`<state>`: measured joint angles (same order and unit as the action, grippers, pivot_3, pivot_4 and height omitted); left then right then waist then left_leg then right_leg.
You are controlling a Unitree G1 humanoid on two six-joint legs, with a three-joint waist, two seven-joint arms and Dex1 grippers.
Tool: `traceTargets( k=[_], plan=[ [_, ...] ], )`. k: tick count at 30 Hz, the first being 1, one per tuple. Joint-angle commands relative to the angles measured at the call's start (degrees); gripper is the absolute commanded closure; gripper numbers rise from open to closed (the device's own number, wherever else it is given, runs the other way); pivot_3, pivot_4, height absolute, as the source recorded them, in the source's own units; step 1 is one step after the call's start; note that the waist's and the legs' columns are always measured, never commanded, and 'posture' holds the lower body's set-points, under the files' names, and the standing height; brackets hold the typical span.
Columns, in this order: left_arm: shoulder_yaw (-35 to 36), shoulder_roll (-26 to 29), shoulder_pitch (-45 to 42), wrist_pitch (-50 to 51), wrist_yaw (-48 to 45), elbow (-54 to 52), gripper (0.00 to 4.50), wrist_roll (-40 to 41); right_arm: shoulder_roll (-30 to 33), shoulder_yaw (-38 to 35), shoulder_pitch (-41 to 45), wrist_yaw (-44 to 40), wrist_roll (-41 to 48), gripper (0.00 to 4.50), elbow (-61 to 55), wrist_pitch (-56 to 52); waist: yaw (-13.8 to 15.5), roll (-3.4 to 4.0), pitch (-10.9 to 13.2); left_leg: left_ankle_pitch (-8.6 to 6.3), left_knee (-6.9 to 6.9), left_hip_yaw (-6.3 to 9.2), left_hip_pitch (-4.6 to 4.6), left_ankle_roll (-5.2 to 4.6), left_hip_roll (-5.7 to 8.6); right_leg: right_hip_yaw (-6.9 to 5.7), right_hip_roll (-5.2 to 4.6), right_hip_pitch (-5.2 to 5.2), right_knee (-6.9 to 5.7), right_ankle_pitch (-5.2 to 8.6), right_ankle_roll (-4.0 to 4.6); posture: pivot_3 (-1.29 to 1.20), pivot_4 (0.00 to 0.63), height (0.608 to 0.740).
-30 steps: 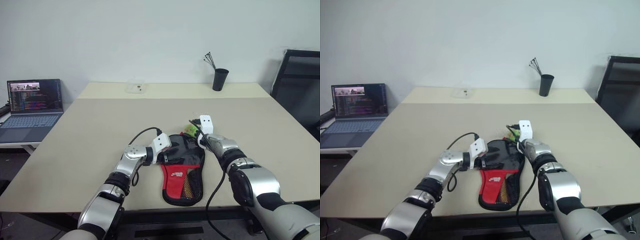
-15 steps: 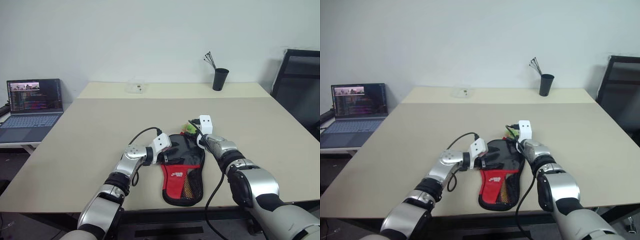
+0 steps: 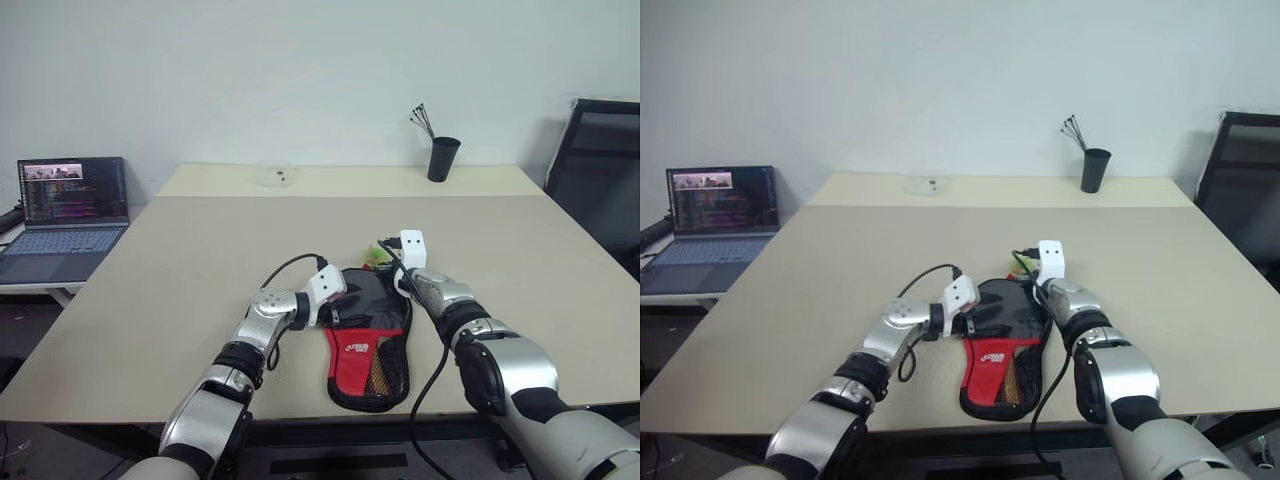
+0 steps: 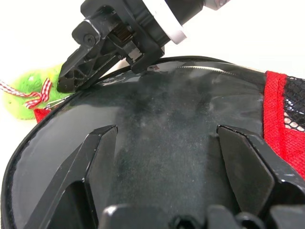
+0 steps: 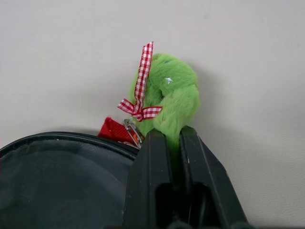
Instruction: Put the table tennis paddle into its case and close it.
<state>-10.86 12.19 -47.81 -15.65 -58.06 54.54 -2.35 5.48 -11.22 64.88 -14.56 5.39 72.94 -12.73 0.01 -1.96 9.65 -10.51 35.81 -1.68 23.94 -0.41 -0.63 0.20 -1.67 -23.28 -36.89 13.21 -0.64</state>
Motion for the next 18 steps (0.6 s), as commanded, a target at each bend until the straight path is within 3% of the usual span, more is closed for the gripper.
traceTargets(
  k=[1,18],
  plan=[
    [-3.0,-2.0,1.9,0.2,0.9,4.4,0.87,-3.2,-0.6,-0.5,0.3,0.4,0.5,4.48,-0.2,0.2,0.0,0.01,0.0,0.0,0.0,0.0,0.0,0.0,0.0,-0.05,-0.04,0.01,0.01,0.0,0.0,0.0,0.15,0.74],
    [-3.5,-0.3,3.5,0.0,1.5,8.4,0.87,-4.9,5.2,-4.0,-0.8,-0.3,4.7,4.48,-6.7,-1.9,0.0,0.18,-0.1,0.0,-0.01,0.0,0.02,0.0,-0.01,-0.76,-0.52,0.1,0.06,0.08,-0.02,0.0,0.15,0.74]
  ],
)
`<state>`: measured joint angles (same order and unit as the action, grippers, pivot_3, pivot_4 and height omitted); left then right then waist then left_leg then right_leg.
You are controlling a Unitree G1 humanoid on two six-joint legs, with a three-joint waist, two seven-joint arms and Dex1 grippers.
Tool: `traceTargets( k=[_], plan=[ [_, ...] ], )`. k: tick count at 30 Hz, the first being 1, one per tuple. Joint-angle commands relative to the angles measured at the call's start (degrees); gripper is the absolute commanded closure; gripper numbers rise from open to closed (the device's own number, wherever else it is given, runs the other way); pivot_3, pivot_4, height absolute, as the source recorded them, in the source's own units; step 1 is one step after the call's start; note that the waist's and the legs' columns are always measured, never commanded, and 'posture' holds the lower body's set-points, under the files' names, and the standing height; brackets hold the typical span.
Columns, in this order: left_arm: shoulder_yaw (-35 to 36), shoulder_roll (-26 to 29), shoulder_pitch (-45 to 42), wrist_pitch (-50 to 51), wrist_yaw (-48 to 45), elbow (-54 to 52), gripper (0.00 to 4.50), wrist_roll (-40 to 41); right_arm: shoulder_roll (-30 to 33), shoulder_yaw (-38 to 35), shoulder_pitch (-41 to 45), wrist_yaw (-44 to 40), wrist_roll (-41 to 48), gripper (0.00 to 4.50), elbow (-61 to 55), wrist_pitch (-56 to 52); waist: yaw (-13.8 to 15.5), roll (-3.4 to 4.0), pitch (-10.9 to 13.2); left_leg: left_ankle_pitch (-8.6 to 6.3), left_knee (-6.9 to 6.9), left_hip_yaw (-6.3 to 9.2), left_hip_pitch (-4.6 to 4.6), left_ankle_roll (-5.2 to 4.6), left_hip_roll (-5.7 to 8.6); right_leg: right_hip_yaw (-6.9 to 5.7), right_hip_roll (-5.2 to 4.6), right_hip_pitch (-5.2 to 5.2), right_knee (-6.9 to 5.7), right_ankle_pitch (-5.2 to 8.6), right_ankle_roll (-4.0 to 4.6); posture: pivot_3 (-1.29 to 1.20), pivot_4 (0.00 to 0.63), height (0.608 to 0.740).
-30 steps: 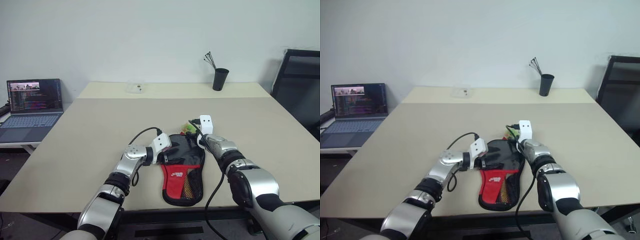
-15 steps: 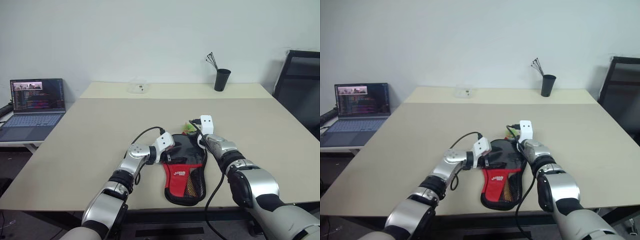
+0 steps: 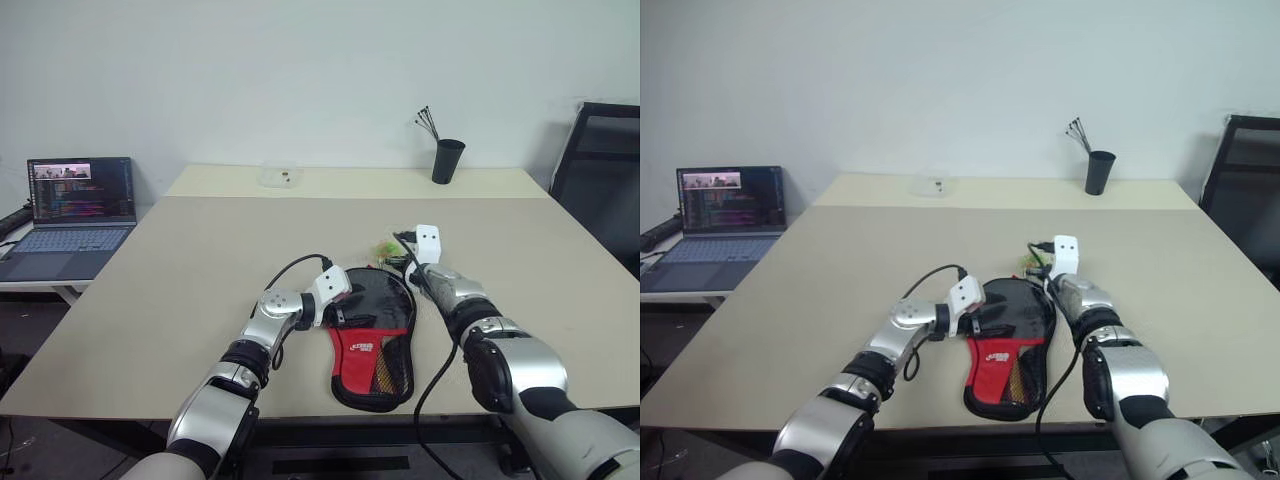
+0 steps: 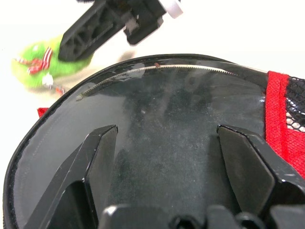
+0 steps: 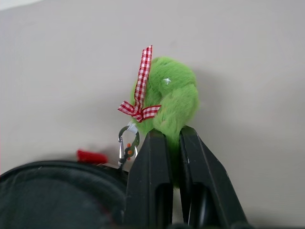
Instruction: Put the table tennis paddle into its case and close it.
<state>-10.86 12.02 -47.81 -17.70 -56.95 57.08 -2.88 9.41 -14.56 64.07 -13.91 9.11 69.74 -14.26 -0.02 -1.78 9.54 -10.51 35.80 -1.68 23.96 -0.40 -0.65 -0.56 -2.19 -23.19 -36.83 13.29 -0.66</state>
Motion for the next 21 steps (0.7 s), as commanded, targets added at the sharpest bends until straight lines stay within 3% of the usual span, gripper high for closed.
traceTargets(
  k=[1,8,21],
  plan=[
    [-3.5,-0.2,3.5,2.0,0.4,5.9,0.87,-4.4,1.7,-0.4,-0.3,-1.1,0.9,4.48,-4.2,-0.7,0.0,0.0,0.0,0.0,0.0,0.0,0.0,0.0,0.0,0.0,0.0,0.0,0.0,0.0,0.0,0.0,0.15,0.74],
    [-3.6,-0.4,3.2,2.1,0.4,6.3,0.87,-4.5,4.9,3.3,-6.5,-3.6,-0.8,4.48,-15.8,-7.0,0.0,0.04,0.0,0.0,0.0,0.0,0.04,0.0,0.0,-0.04,-0.02,0.01,0.02,0.01,-0.02,0.0,0.15,0.74],
    [-3.7,-2.1,1.3,1.5,1.0,8.7,0.87,-5.1,10.1,6.8,-33.3,-5.2,1.8,4.48,-67.1,-34.7,0.6,0.59,-0.3,-0.03,0.02,-0.01,0.3,0.05,0.02,-0.28,-0.23,-0.04,0.09,0.15,-0.22,0.0,0.15,0.74]
  ],
)
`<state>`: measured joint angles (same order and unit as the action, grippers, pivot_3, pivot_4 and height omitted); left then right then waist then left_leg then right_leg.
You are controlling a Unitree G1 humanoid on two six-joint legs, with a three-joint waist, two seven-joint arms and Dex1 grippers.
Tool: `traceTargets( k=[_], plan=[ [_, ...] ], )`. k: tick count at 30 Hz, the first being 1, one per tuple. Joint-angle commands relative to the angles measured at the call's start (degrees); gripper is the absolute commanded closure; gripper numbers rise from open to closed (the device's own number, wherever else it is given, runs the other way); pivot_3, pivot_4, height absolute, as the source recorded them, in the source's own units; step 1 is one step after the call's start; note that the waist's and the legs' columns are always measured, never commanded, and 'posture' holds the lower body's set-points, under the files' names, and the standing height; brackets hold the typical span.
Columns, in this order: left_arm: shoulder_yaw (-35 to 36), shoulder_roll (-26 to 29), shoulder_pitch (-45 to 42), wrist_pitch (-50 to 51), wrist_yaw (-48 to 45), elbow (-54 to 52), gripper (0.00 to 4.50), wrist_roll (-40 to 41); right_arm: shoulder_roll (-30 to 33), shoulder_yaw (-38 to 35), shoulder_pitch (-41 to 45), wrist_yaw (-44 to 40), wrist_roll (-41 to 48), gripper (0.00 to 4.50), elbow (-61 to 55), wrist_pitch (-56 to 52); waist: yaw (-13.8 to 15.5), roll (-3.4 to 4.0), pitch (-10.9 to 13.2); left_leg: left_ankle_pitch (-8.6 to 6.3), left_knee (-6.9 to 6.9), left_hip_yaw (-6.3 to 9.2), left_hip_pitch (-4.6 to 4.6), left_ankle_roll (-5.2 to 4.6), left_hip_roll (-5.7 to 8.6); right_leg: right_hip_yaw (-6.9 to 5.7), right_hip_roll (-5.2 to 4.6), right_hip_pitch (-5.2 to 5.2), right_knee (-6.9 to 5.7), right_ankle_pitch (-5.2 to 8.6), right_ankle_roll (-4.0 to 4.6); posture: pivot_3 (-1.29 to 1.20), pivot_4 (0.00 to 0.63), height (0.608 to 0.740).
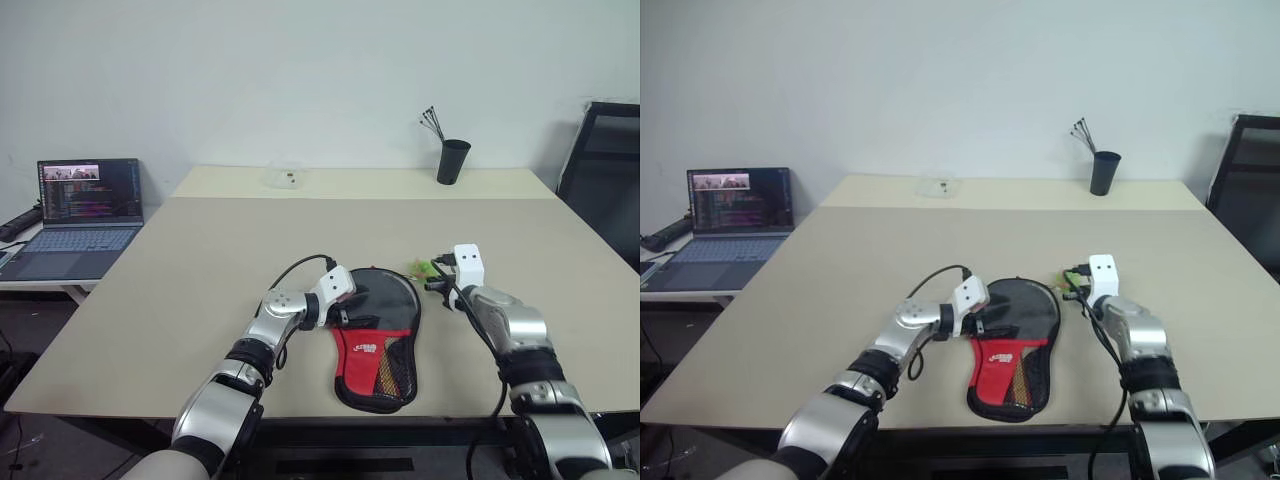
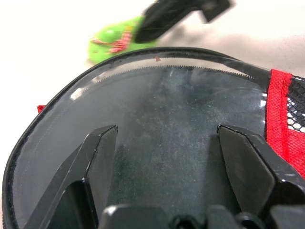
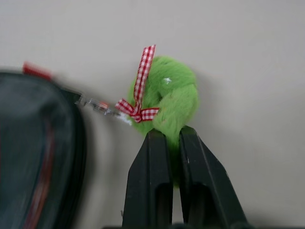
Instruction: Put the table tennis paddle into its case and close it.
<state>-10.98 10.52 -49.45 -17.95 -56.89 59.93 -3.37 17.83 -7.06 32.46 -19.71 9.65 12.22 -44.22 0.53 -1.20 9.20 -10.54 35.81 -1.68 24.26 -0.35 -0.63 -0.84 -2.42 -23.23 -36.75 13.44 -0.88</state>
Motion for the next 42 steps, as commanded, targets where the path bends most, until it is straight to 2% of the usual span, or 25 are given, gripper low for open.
traceTargets(
  k=[1,7,10,16,23,27,32,37,42],
  plan=[
    [-3.6,-0.7,2.8,1.7,0.9,6.0,0.87,-4.7,1.9,-0.9,-3.1,0.7,1.7,4.48,-12.5,-6.5,0.0,0.01,0.0,-0.18,0.0,0.02,-0.01,0.3,0.0,-0.04,-0.02,-0.06,0.03,0.0,0.0,0.0,0.15,0.74],
    [-3.6,-1.3,2.1,1.5,1.2,7.0,0.87,-5.1,4.0,-2.3,-9.0,1.2,3.7,4.48,-26.0,-15.0,0.2,0.18,-0.1,-0.22,-0.06,0.07,0.14,0.28,-0.03,-0.57,-0.34,0.03,0.47,0.01,-0.01,0.0,0.15,0.74],
    [-3.6,-1.4,2.0,1.4,1.2,7.2,0.87,-5.3,6.2,-3.7,-12.0,1.1,4.8,4.48,-31.1,-18.3,0.6,0.24,-0.2,-0.28,-0.03,0.07,0.43,0.17,-0.04,-1.3,-0.79,0.02,0.74,0.01,-0.01,0.0,0.15,0.74],
    [-3.6,-1.6,1.9,1.1,1.4,7.6,0.87,-5.5,9.0,-7.1,-18.8,0.3,8.1,4.48,-41.2,-25.8,0.9,0.22,-0.2,-0.3,-0.05,0.17,0.51,0.16,-0.07,-1.56,-0.83,0.03,0.79,0.01,-0.03,0.0,0.15,0.74],
    [-3.7,-2.3,1.7,1.0,1.6,8.1,0.87,-5.7,8.4,-13.0,-24.3,-0.4,13.2,4.48,-53.3,-36.4,0.9,0.24,-0.2,-0.31,-0.04,0.26,0.52,0.17,-0.1,-1.66,-0.84,0.05,0.81,0.03,-0.07,0.0,0.15,0.74],
    [-3.9,-2.7,1.5,0.8,1.7,8.4,0.87,-5.8,8.4,-14.7,-25.2,-1.5,15.8,4.48,-57.0,-41.0,0.9,0.28,-0.2,-0.32,-0.06,0.35,0.55,0.18,-0.1,-1.74,-0.88,0.08,0.95,0.03,-0.07,0.0,0.15,0.74],
    [-4.0,-3.3,1.1,0.8,2.0,8.8,0.87,-6.1,10.6,-16.8,-28.7,-6.9,21.4,4.48,-62.3,-47.3,0.9,0.41,-0.3,-0.34,-0.31,0.45,0.64,0.17,-0.09,-2.07,-1.06,0.29,1.52,0.03,-0.06,0.0,0.15,0.74],
    [-4.0,-3.7,1.1,0.6,2.2,8.9,0.87,-6.2,12.9,-17.7,-32.0,-9.4,24.2,4.48,-63.8,-48.3,1.0,0.41,-0.3,-0.38,-0.47,0.35,0.63,0.09,-0.02,-2.9,-1.78,0.49,1.77,0.03,-0.07,0.0,0.15,0.74],
    [-3.9,-3.8,1.2,0.4,2.2,8.9,0.87,-6.2,15.4,-18.3,-36.4,-12.1,27.1,4.48,-65.4,-48.3,1.0,0.35,-0.3,-0.39,-0.61,0.4,0.63,0.09,-0.01,-3.16,-1.91,0.58,1.83,0.05,-0.1,0.0,0.15,0.74]
  ],
)
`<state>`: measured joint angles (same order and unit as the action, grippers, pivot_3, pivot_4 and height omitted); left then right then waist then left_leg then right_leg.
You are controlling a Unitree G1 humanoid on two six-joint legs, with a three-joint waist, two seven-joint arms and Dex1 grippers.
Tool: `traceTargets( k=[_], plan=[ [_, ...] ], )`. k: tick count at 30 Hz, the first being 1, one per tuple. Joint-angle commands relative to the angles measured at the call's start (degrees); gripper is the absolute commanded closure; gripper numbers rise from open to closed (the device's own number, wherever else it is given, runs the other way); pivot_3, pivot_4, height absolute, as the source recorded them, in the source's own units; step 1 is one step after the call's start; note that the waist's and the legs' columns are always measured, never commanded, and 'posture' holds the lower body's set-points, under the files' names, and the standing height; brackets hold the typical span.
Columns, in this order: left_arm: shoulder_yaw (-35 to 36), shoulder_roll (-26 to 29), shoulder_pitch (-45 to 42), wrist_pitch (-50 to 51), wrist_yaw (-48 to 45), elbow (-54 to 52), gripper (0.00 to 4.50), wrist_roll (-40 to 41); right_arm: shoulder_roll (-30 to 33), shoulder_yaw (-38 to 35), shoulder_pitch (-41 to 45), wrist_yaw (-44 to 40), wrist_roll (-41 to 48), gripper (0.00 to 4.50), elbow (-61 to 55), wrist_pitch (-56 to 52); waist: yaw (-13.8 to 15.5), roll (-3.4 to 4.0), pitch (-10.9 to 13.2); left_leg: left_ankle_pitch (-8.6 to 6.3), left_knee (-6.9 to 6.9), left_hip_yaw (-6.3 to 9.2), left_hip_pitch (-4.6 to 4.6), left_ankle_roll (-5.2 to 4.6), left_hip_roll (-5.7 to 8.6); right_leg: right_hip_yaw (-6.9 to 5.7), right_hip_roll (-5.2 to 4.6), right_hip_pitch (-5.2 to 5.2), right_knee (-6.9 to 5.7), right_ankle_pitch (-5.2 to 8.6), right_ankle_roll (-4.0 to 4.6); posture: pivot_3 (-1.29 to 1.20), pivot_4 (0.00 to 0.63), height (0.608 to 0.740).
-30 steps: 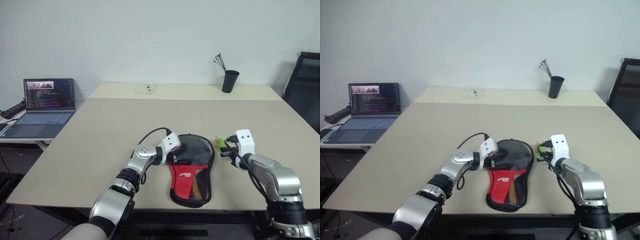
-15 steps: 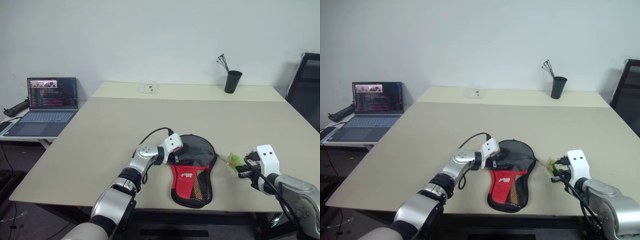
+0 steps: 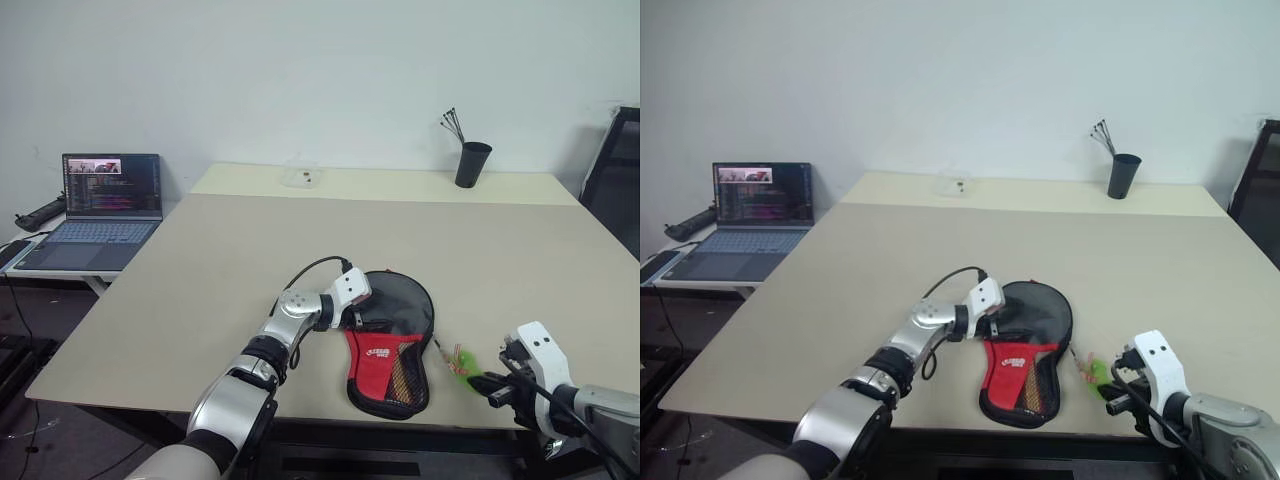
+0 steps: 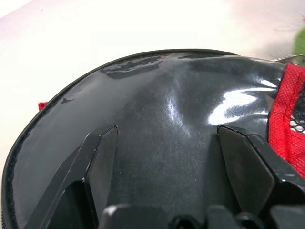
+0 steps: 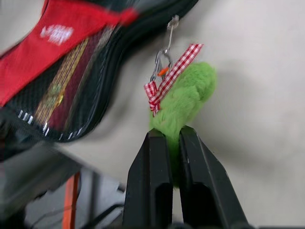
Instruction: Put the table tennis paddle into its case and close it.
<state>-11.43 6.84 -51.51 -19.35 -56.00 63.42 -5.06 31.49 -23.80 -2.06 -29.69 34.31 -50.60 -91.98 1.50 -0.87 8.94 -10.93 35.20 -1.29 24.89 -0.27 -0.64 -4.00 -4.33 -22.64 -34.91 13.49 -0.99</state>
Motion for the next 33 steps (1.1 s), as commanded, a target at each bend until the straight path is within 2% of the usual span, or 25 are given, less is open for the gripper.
traceTargets(
  k=[1,18,26,33],
  plan=[
    [-3.4,-0.1,3.3,1.8,1.3,5.4,0.87,-4.6,2.2,-1.8,-2.6,-2.7,3.2,4.48,-2.9,-0.5,0.0,0.09,0.0,0.0,-0.01,0.0,0.0,0.0,0.0,-0.04,-0.02,0.02,0.0,0.01,-0.02,0.0,0.15,0.74],
    [-3.6,-0.7,3.2,1.7,1.6,5.3,0.87,-4.5,7.5,-2.9,-11.7,-8.6,19.0,4.48,-9.4,1.3,0.0,0.24,-0.1,-0.03,-0.05,0.58,0.05,0.05,0.13,-1.57,-0.71,0.57,0.26,0.21,-0.34,0.0,0.15,0.74],
    [-3.7,-0.9,3.1,1.7,1.7,5.3,0.87,-4.6,11.7,-1.6,-16.9,-7.0,27.8,4.48,-9.4,7.9,-0.2,0.78,-0.2,-0.13,-0.25,1.2,0.18,0.03,-0.05,-2.78,-0.85,1.22,1.7,0.2,-0.35,0.0,0.15,0.74],
    [-3.8,-1.0,3.0,1.5,1.9,5.3,0.87,-4.6,14.1,3.8,-19.7,-2.2,30.3,4.48,-9.4,14.4,-0.1,0.95,-0.3,-0.14,-0.26,1.2,0.17,0.02,-0.02,-2.86,-0.89,1.29,1.78,0.19,-0.36,0.0,0.15,0.74]
  ],
)
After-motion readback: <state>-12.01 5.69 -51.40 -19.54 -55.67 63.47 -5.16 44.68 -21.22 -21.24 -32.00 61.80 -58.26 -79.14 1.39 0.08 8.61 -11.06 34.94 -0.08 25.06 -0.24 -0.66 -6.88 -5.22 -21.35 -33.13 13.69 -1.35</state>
